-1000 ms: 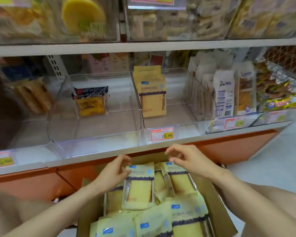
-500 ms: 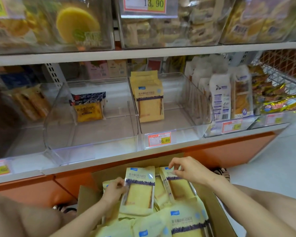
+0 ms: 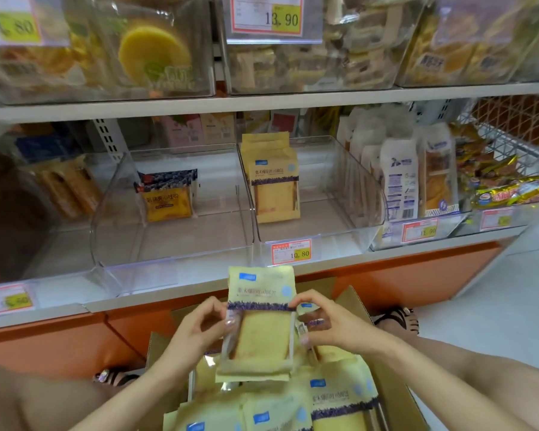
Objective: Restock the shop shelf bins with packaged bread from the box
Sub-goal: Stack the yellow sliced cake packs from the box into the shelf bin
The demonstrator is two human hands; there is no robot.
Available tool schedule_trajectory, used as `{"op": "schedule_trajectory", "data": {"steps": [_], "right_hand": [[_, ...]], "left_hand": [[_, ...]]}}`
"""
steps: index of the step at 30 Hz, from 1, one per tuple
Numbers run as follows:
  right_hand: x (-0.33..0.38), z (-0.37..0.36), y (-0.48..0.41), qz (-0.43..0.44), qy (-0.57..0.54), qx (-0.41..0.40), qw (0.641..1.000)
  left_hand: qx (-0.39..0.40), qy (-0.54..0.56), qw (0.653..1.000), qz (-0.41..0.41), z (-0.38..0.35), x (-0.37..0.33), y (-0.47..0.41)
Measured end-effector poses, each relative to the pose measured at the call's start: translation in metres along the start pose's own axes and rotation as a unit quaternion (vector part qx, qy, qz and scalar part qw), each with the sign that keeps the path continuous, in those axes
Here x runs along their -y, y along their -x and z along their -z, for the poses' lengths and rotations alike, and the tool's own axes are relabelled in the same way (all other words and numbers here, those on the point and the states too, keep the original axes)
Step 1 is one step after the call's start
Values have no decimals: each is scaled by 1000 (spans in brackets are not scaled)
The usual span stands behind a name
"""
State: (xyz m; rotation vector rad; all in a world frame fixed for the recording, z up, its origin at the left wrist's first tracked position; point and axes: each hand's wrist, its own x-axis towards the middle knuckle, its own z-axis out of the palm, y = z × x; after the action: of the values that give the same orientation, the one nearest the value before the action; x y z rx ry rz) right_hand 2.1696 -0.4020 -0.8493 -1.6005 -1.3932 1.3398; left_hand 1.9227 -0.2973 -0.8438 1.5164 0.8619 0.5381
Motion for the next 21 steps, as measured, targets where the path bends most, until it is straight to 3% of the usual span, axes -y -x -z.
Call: {"op": "schedule_trajectory", "data": {"steps": [5, 10, 15, 21], "right_hand": [[14, -10, 14, 77, -102, -101, 987], [24, -8, 24, 134, -130, -177, 966], [35, 10, 21, 141, -194, -192, 952], [50, 29, 22, 165, -176, -191, 952]], "left_hand": [[5, 85, 996, -10, -6, -27, 11], [11, 66, 996, -53, -17, -44, 8], [8, 50, 998, -40, -23, -61, -1], [-30, 28, 999, -15, -24, -72, -14]]}}
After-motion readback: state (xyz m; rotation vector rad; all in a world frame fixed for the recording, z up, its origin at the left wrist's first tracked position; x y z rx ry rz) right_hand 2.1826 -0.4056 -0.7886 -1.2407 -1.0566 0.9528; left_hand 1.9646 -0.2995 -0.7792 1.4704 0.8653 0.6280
